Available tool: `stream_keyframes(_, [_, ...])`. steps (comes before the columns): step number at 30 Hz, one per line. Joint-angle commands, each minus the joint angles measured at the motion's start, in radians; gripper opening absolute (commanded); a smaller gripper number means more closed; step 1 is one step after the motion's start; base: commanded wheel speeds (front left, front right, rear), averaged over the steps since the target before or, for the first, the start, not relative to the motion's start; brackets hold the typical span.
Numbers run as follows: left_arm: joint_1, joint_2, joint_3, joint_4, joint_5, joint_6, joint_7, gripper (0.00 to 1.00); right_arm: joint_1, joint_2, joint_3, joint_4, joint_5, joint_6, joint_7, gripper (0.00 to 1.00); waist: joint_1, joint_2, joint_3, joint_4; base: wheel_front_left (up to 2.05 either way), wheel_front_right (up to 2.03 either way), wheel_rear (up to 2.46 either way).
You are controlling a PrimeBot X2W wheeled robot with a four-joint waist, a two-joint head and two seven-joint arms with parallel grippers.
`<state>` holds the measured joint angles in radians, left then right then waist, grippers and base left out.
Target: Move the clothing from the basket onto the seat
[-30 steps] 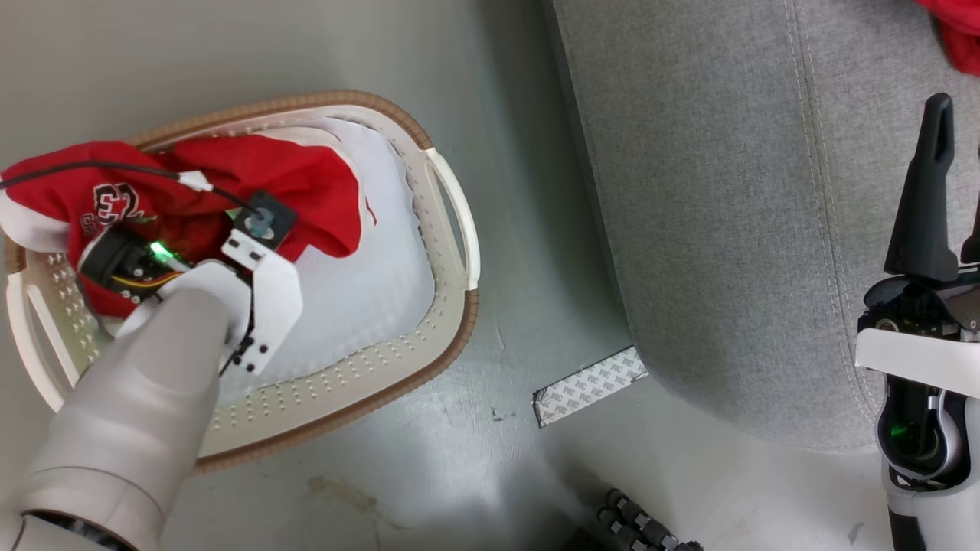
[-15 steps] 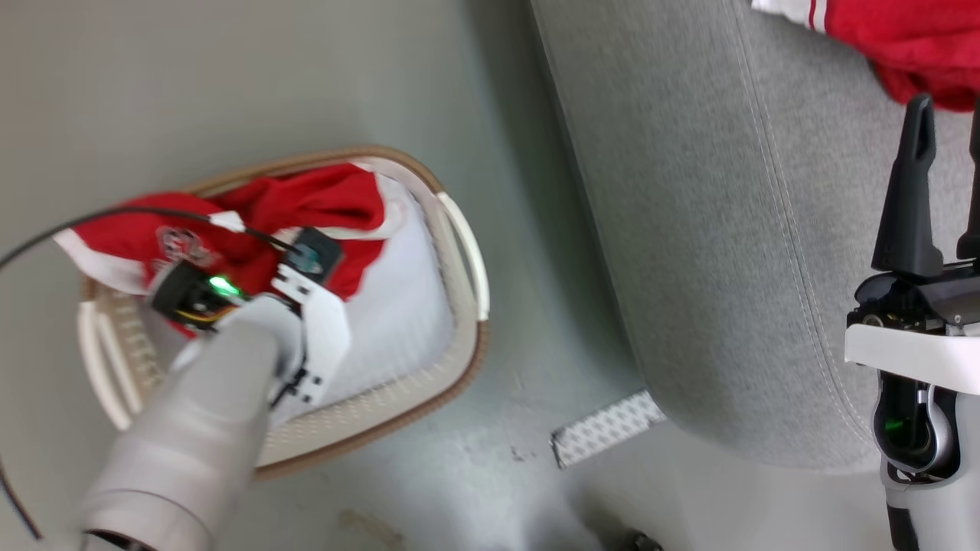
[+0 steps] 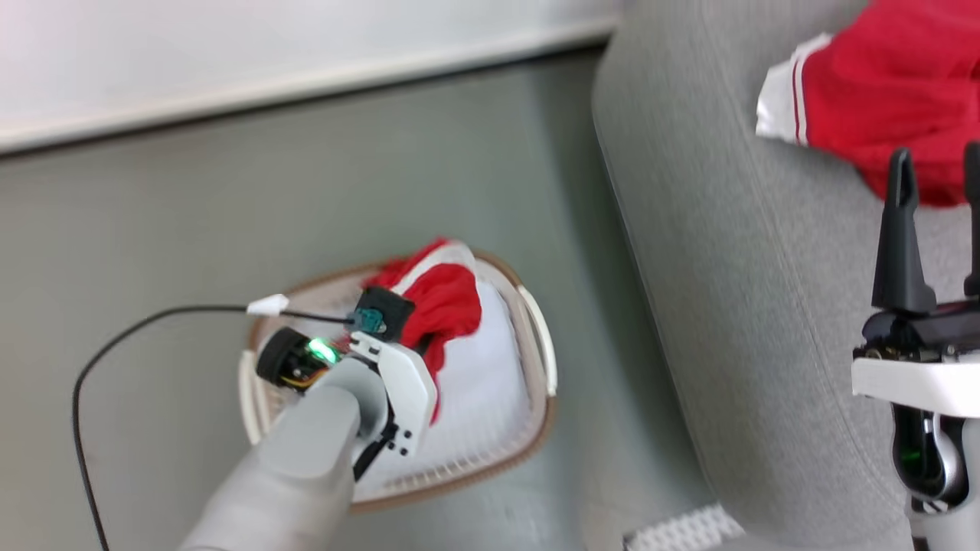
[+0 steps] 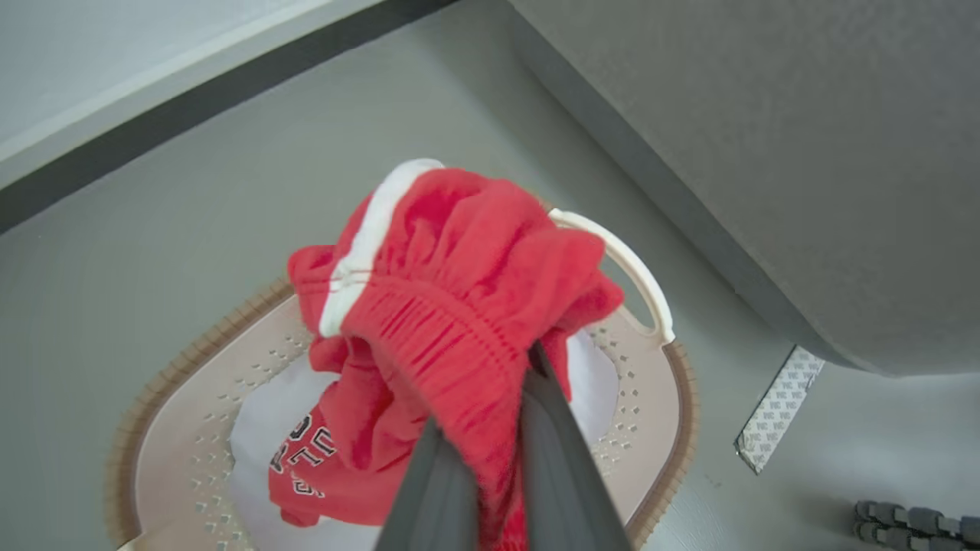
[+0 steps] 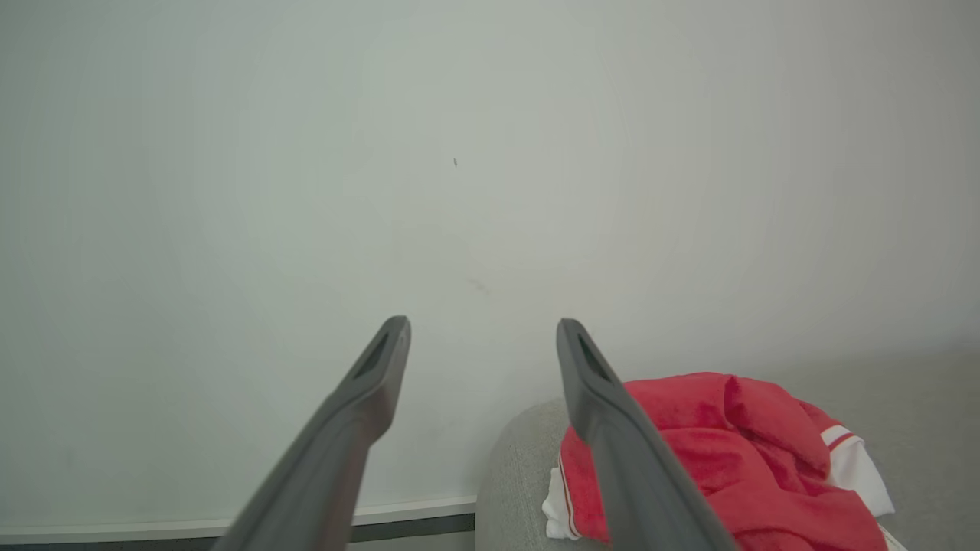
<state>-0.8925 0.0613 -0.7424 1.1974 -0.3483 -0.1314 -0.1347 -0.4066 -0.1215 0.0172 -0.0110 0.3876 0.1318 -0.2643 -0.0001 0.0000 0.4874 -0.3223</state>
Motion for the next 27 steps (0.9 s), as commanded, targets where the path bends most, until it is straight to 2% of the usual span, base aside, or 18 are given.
stream_keyframes(1, [0.023, -0.005, 0.003, -0.016, -0.036, 0.002, -0.015, 0.0, 0.025, -0.011, 0.001, 0.009, -0.006, -0.002, 0.0, 1.0, 0.0001, 0.0, -0.117, 0.067, 0.0, 0.0, 0.0])
stream_keyframes(8, [0.087, -0.01, -0.03, -0.127, -0.152, 0.002, -0.065, 0.0, 0.091, -0.044, 0.014, 0.043, 0.005, -0.002, 0.0, 1.0, 0.0001, 0.0, -0.26, 0.113, 0.0, 0.0, 0.0])
stream_keyframes(15, [0.117, -0.006, -0.028, -0.263, -0.221, 0.002, -0.111, 0.0, 0.171, -0.062, 0.03, 0.065, 0.011, -0.002, 0.0, 1.0, 0.0001, 0.0, -0.37, 0.153, 0.0, 0.0, 0.0])
stream_keyframes(21, [0.169, 0.035, 0.016, -0.437, -0.271, 0.007, -0.125, 0.0, 0.232, -0.065, 0.063, 0.091, 0.02, -0.002, 0.0, 1.0, 0.0001, 0.0, -0.473, 0.17, 0.0, 0.0, 0.0])
stream_keyframes(27, [0.193, 0.088, 0.048, -0.642, -0.273, 0.056, -0.109, 0.0, 0.259, -0.063, 0.095, 0.096, 0.031, -0.002, 0.0, 1.0, 0.0001, 0.0, -0.514, 0.181, 0.0, 0.0, 0.0])
